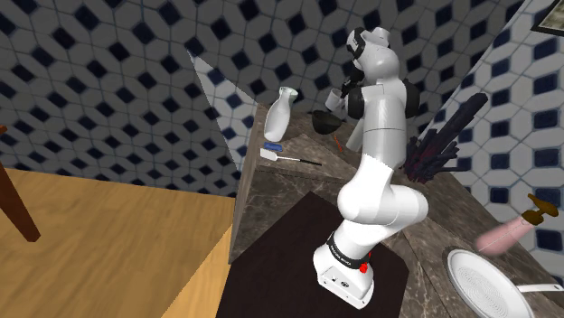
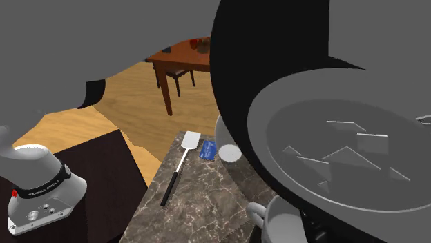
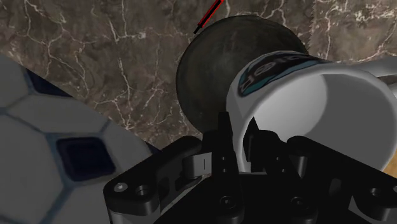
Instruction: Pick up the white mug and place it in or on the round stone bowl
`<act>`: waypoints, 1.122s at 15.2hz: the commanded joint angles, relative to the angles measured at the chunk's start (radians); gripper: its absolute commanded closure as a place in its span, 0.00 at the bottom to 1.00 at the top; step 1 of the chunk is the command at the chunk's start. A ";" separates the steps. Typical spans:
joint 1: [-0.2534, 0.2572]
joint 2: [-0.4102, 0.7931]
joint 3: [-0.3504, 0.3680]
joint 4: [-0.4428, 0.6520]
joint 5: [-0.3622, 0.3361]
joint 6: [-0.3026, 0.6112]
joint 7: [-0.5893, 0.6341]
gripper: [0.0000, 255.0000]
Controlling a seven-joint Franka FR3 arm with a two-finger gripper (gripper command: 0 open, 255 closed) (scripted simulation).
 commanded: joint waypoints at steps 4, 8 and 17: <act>0.015 -0.003 -0.003 -0.070 0.000 0.058 -0.024 1.00; 0.044 -0.018 -0.008 -0.158 -0.002 0.122 -0.042 1.00; 0.073 -0.024 -0.009 -0.262 0.001 0.209 -0.064 1.00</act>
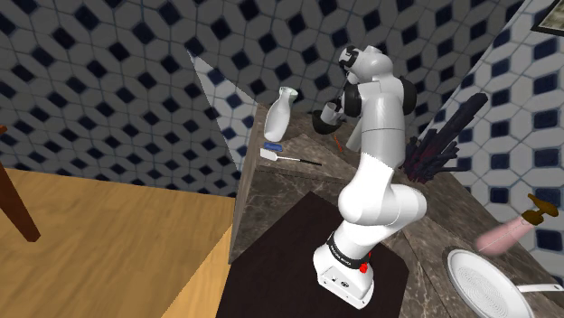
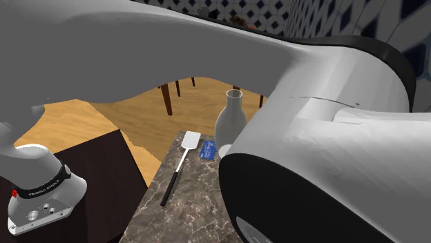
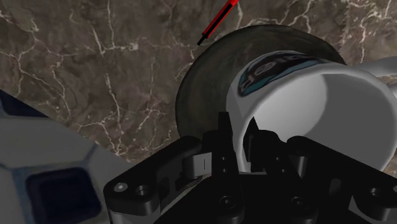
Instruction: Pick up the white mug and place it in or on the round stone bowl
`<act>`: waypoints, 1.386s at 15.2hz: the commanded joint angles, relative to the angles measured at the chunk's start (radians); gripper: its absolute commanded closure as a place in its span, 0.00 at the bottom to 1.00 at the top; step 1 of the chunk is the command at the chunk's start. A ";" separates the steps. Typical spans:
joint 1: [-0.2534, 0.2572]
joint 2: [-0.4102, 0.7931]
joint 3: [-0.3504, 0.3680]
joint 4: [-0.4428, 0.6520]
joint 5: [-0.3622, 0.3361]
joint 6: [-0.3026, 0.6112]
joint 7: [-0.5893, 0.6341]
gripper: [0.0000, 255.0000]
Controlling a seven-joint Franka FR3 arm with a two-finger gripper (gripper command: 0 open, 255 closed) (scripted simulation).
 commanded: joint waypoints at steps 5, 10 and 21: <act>0.000 0.000 0.000 -0.002 0.000 0.002 -0.001 1.00; 0.000 0.000 0.000 -0.002 0.000 0.002 -0.001 0.00; -0.053 0.012 0.003 0.158 -0.002 -0.131 0.027 0.00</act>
